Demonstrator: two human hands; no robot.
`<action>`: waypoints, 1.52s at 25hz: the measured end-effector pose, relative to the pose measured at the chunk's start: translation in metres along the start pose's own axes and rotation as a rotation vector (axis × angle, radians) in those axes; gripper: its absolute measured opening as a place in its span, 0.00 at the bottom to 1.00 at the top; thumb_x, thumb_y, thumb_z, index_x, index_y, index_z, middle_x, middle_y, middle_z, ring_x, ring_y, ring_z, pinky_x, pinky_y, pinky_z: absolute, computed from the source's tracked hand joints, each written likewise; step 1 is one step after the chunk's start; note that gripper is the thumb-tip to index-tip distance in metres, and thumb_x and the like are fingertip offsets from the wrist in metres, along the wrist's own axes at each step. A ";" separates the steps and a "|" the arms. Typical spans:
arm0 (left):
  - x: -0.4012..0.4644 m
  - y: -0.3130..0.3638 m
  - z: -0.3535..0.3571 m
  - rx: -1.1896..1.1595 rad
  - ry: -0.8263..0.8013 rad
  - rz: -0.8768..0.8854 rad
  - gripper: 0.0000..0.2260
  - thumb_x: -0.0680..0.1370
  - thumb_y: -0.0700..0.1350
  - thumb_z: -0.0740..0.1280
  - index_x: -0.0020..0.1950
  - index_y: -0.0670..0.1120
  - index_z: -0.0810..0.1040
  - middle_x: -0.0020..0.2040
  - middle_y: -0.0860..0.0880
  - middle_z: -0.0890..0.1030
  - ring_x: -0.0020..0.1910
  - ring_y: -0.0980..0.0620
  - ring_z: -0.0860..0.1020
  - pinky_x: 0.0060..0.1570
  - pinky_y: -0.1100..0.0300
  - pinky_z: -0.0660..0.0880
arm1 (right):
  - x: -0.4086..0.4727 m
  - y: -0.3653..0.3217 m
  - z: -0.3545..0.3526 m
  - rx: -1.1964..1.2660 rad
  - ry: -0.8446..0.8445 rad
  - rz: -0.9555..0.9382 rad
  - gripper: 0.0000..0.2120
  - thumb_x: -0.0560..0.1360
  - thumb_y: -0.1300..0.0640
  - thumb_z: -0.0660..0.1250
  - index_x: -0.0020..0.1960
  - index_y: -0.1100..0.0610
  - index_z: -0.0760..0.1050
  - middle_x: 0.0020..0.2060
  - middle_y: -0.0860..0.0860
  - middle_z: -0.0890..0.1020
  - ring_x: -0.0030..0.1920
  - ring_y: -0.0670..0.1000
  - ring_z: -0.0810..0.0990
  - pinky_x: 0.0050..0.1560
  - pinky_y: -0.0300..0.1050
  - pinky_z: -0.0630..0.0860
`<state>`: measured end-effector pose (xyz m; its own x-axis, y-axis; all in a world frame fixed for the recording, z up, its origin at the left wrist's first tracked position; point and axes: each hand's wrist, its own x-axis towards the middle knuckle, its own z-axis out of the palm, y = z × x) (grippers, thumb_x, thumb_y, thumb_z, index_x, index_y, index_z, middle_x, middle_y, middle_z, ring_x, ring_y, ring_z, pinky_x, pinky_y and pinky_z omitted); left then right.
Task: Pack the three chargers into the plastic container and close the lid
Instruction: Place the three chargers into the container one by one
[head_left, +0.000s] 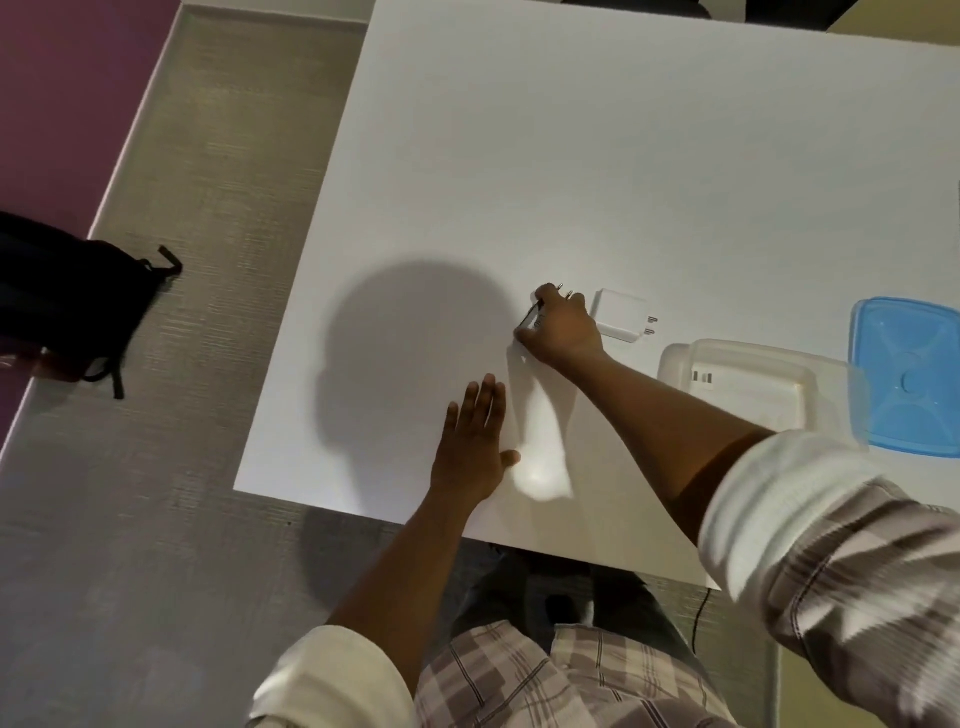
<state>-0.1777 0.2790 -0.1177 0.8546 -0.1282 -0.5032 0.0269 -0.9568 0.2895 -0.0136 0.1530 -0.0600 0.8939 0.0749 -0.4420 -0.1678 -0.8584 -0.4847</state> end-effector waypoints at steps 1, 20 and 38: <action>0.001 0.000 0.001 0.005 0.004 0.001 0.43 0.81 0.59 0.60 0.78 0.48 0.30 0.77 0.50 0.28 0.76 0.48 0.29 0.75 0.49 0.34 | -0.002 0.000 0.001 -0.017 -0.003 -0.009 0.26 0.69 0.51 0.70 0.65 0.52 0.68 0.58 0.59 0.71 0.50 0.62 0.78 0.46 0.48 0.73; 0.015 0.021 0.015 0.044 0.230 -0.025 0.39 0.80 0.66 0.48 0.82 0.46 0.39 0.83 0.46 0.40 0.81 0.44 0.40 0.79 0.43 0.41 | -0.116 0.059 -0.056 0.137 0.140 -0.210 0.30 0.67 0.56 0.72 0.66 0.45 0.64 0.54 0.52 0.73 0.47 0.52 0.74 0.41 0.38 0.73; 0.061 0.076 0.018 0.013 0.416 -0.015 0.35 0.81 0.61 0.54 0.82 0.44 0.48 0.83 0.45 0.49 0.82 0.45 0.47 0.80 0.43 0.48 | -0.118 0.224 -0.112 0.036 0.105 0.119 0.31 0.67 0.56 0.75 0.67 0.48 0.68 0.52 0.56 0.77 0.44 0.53 0.76 0.44 0.43 0.72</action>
<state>-0.1326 0.1936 -0.1415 0.9908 -0.0004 -0.1350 0.0368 -0.9614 0.2728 -0.1102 -0.1047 -0.0317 0.9050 -0.0819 -0.4175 -0.2887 -0.8391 -0.4611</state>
